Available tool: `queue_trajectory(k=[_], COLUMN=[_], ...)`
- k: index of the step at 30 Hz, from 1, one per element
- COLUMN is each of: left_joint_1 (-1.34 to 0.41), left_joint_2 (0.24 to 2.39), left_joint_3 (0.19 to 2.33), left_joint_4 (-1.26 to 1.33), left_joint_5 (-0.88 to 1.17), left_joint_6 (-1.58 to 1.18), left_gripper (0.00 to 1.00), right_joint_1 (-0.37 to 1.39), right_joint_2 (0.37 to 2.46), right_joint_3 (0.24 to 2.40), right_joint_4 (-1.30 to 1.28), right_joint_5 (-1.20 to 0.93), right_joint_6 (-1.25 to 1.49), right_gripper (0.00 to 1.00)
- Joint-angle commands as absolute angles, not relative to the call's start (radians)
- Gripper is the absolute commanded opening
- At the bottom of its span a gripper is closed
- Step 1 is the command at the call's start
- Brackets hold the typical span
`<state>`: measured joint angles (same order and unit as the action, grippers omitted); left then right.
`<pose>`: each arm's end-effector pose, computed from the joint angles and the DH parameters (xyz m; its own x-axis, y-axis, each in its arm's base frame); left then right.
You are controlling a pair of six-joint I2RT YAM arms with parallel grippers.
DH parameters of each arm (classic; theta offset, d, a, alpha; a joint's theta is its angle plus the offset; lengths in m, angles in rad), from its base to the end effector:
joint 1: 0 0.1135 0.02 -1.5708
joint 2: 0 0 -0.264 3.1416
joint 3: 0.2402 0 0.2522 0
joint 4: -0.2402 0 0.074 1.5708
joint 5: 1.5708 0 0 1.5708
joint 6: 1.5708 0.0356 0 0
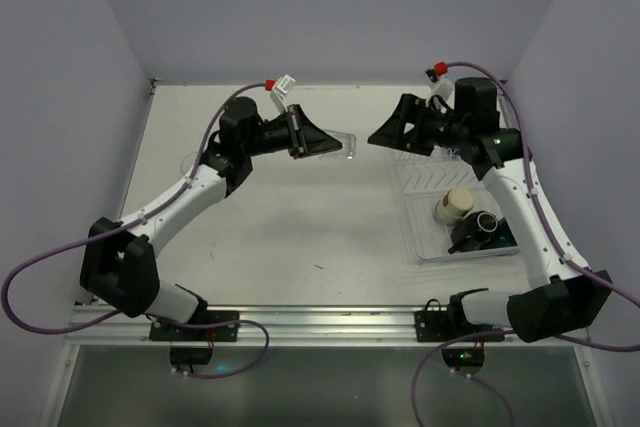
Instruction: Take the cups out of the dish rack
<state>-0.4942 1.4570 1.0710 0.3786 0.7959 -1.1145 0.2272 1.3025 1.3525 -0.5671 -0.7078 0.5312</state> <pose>0.2859 -0.1829 0.3384 -0.8654 -0.2471 -0.4359 0.4175 0.1252 -0.9000 0.2671 0.0855 0.3903 -0.7809 0.2145 -0.5867 -0.3783 0.5849 0.7175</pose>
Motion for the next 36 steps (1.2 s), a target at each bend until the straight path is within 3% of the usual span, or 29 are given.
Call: queue_trajectory(k=[1, 7, 10, 15, 36], left_joint_1=[-0.462, -0.457, -0.456, -0.428, -0.273], left_joint_2=[1.425, 1.555, 1.597, 1.647, 1.904], left_joint_3=[1.187, 1.354, 1.397, 1.408, 1.594], left_joint_4=[-0.088, -0.54, -0.667, -0.749, -0.844], left_joint_5=[0.675, 0.356, 0.122, -0.118, -0.176], left_joint_6=[-0.821, -0.513, -0.471, -0.41, -0.351], left_gripper=[0.0, 0.0, 0.0, 0.0, 0.0], right_joint_1=[0.224, 0.225, 0.221, 0.21, 0.19], right_joint_2=[1.311, 1.345, 1.373, 1.338, 1.295], right_joint_3=[1.44, 1.378, 1.356, 1.309, 1.304], right_joint_4=[-0.927, -1.08, -1.129, -1.086, -1.091], right_joint_5=[-0.231, 0.167, 0.257, 0.233, 0.236], right_joint_6=[0.422, 0.402, 0.42, 0.422, 0.39], right_gripper=[0.81, 0.82, 0.82, 0.83, 0.83])
